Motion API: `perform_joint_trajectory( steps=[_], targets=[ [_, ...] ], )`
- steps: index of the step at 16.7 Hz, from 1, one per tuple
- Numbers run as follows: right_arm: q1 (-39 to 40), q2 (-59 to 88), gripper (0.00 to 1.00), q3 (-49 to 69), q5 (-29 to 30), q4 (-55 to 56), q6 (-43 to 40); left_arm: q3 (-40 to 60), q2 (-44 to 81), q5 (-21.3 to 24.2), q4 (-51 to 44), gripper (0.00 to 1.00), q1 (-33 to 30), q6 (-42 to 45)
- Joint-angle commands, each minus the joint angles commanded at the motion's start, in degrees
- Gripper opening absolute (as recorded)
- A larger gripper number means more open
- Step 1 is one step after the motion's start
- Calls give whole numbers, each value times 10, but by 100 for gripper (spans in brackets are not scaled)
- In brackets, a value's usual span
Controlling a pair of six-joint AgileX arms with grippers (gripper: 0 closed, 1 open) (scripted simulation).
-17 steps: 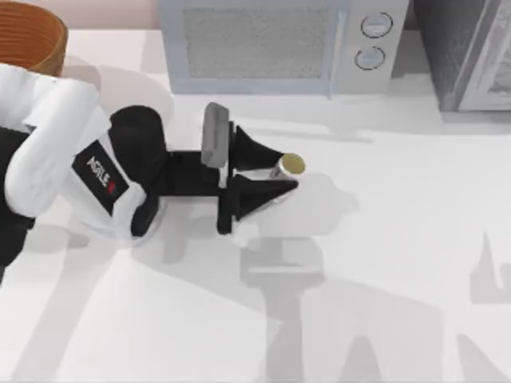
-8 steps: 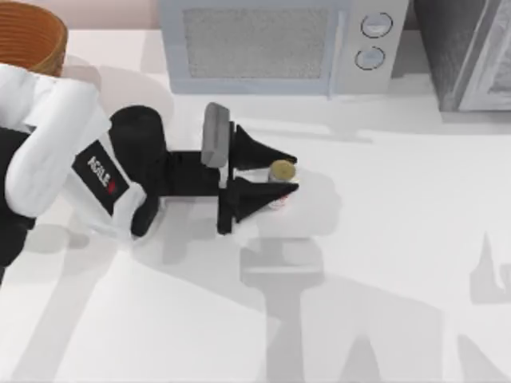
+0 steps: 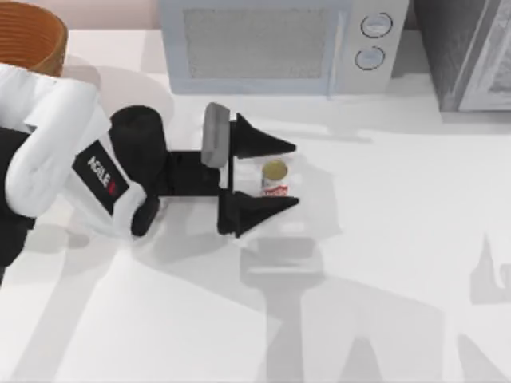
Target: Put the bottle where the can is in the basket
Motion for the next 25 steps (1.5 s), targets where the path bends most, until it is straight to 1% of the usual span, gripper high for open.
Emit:
perform_joint_trajectory(
  steps=[7, 9, 11, 13, 15, 18, 22, 25],
  targets=[
    [0, 0, 100, 0, 0, 0, 0, -5, -5, -2, -4, 100, 5, -2],
    [0, 0, 100, 0, 0, 0, 0, -30, -33, -15, -24, 100, 22, -9],
    [0, 0, 100, 0, 0, 0, 0, -75, -85, -37, -57, 100, 47, -15],
    [0, 0, 100, 0, 0, 0, 0, -135, -162, -67, -97, 100, 73, -19],
    [0, 0, 100, 0, 0, 0, 0, -206, -262, -106, -146, 100, 98, -22],
    [0, 0, 100, 0, 0, 0, 0, -306, -456, -173, -223, 100, 127, -27],
    [0, 0, 100, 0, 0, 0, 0, -400, -716, -253, -307, 100, 143, -21],
    [0, 0, 100, 0, 0, 0, 0, -446, -858, -300, -360, 100, 143, -8]
  ],
)
